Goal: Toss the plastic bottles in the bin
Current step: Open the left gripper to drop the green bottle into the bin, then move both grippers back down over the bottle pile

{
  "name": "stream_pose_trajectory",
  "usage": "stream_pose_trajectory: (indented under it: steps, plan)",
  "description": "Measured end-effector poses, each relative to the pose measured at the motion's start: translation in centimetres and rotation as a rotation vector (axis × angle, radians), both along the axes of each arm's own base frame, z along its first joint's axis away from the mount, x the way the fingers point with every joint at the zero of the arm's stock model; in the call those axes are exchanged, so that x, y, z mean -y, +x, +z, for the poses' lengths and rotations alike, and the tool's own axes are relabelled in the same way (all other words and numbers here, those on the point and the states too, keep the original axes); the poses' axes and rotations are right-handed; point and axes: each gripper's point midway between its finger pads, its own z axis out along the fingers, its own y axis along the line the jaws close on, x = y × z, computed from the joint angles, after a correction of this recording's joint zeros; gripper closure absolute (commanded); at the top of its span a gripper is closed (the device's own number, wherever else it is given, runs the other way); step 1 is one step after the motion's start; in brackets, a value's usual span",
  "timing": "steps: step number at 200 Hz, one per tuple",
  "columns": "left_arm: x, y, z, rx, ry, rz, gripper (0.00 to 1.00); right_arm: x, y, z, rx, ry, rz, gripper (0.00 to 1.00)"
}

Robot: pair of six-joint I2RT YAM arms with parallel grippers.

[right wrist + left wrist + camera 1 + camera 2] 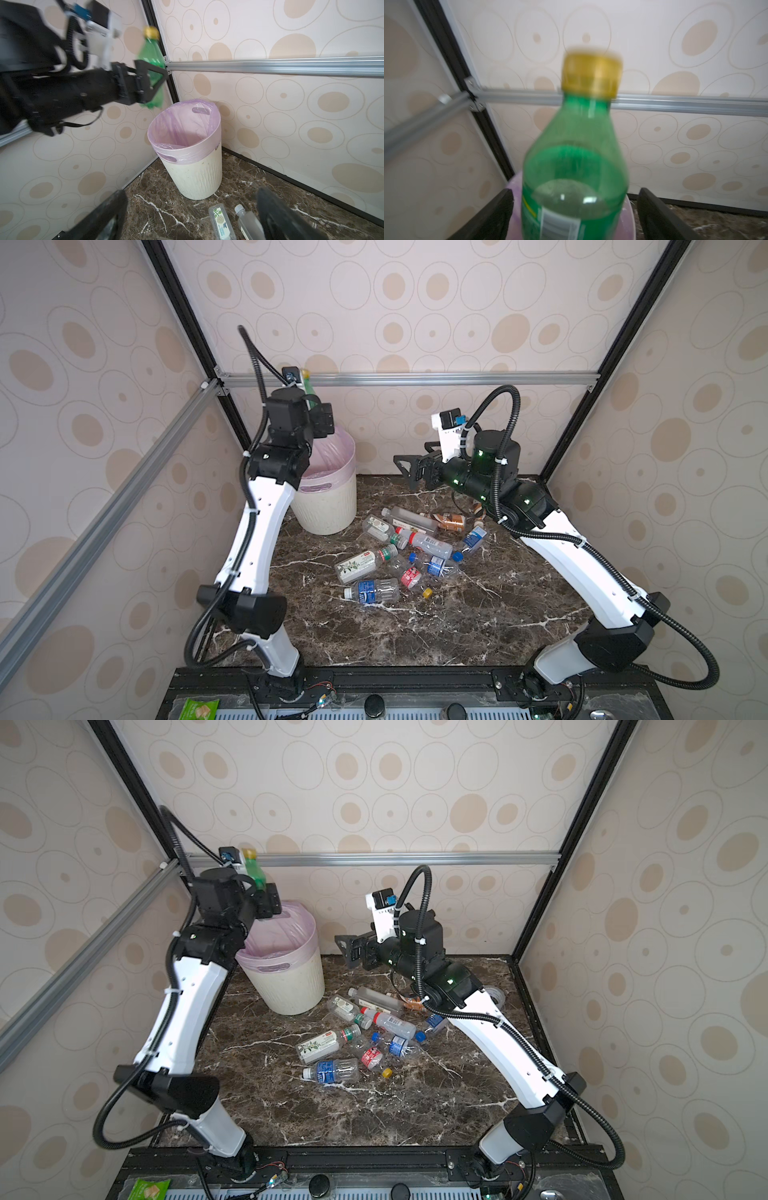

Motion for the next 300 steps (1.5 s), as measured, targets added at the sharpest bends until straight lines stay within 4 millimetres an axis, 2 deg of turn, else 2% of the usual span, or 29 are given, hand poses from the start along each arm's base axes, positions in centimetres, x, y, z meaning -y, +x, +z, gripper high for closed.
stream_pose_trajectory:
  steps: [3, 15, 28, 45, 79, 90, 103, 120, 152, 172, 191, 205, 218, 253, 278, 300]
  plan:
    - [0.3, 0.4, -1.3, -0.037, -0.001, -0.012, 0.01, 0.0, 0.1, -0.1, -0.002, -0.002, -0.003, 0.00]
    - [1.0, 0.7, -4.2, -0.116, -0.007, -0.037, 0.01, 0.0, 0.2, -0.6, -0.011, -0.010, -0.007, 0.00]
    - [1.4, 0.0, -5.2, -0.152, -0.020, -0.054, 0.01, 0.1, 0.2, -1.0, -0.017, -0.017, -0.012, 0.00]
    - [1.5, -1.8, -3.0, -0.104, -0.046, -0.072, 0.01, 0.1, 0.3, -1.1, -0.019, -0.019, -0.017, 0.00]
    - [0.9, -6.2, 4.0, 0.067, -0.099, -0.094, 0.01, 0.1, 0.4, -1.2, -0.021, -0.020, -0.020, 0.00]
    - [0.8, -7.0, 5.3, 0.102, -0.110, -0.101, 0.01, 0.1, 0.4, -1.2, -0.024, -0.021, -0.020, 0.00]
    - [0.9, -7.1, 5.7, 0.116, -0.118, -0.108, 0.01, 0.0, 0.5, -1.3, -0.027, -0.021, -0.021, 0.00]
    - [1.3, -6.7, 4.8, 0.097, -0.125, -0.120, 0.01, 0.1, 0.5, -1.4, -0.028, -0.022, -0.024, 0.00]
    - [2.7, -5.5, 1.5, 0.017, -0.127, -0.151, 0.01, 0.3, 0.7, -1.6, -0.035, -0.031, -0.040, 0.00]
    - [4.4, -5.5, -0.5, -0.029, -0.122, -0.184, 0.01, 0.7, 1.0, -2.0, -0.043, -0.041, -0.060, 0.00]
    - [7.0, -6.1, -2.5, -0.067, -0.117, -0.237, 0.01, 1.7, 1.3, -3.2, -0.069, -0.053, -0.083, 0.00]
    - [9.1, -6.9, -4.1, -0.098, -0.112, -0.281, 0.01, 3.3, 2.0, -4.7, -0.109, -0.068, -0.124, 0.00]
    - [11.1, -7.7, -5.6, -0.123, -0.110, -0.322, 0.01, 5.7, 2.9, -6.4, -0.156, -0.082, -0.187, 0.00]
    - [16.5, -10.0, -9.1, -0.168, -0.103, -0.436, 0.01, 14.1, 5.1, -11.8, -0.305, -0.121, -0.395, 0.00]
    - [19.9, -11.5, -10.9, -0.185, -0.110, -0.506, 0.01, 19.5, 5.6, -15.2, -0.398, -0.139, -0.523, 0.00]
    - [22.3, -12.4, -12.0, -0.188, -0.125, -0.552, 0.01, 22.8, 5.7, -18.0, -0.470, -0.156, -0.608, 0.00]
